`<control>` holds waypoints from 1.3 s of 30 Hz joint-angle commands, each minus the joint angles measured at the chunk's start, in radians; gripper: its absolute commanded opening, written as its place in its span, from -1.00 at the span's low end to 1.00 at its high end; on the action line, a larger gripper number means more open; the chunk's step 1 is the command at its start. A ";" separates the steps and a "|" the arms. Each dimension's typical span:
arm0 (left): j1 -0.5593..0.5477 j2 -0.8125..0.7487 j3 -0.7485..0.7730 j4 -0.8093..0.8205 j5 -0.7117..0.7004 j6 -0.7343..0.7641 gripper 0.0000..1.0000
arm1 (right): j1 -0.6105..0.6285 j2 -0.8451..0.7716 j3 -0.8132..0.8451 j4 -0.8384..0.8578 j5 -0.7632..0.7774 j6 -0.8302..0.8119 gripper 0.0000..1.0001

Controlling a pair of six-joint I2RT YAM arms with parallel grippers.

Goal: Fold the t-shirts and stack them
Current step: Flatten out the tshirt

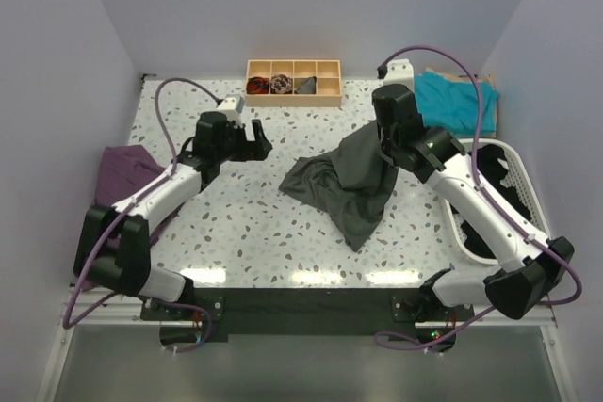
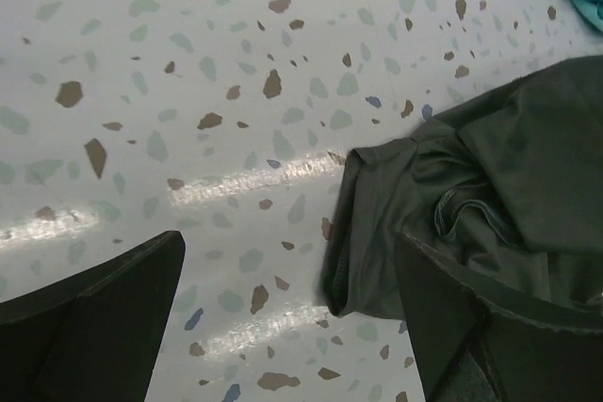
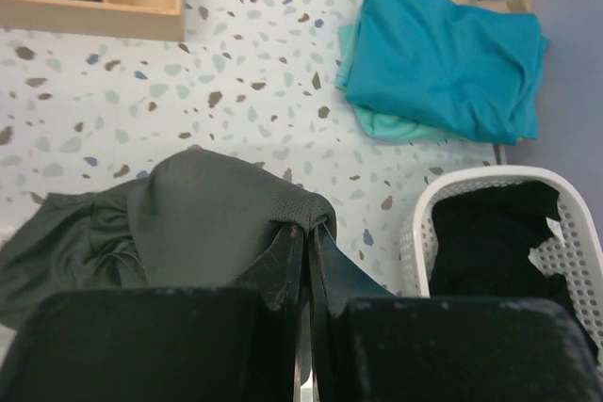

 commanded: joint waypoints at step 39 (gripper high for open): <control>-0.327 0.517 0.239 0.325 0.122 -0.068 -0.39 | 0.003 -0.272 0.151 -0.048 -0.244 -0.072 -1.00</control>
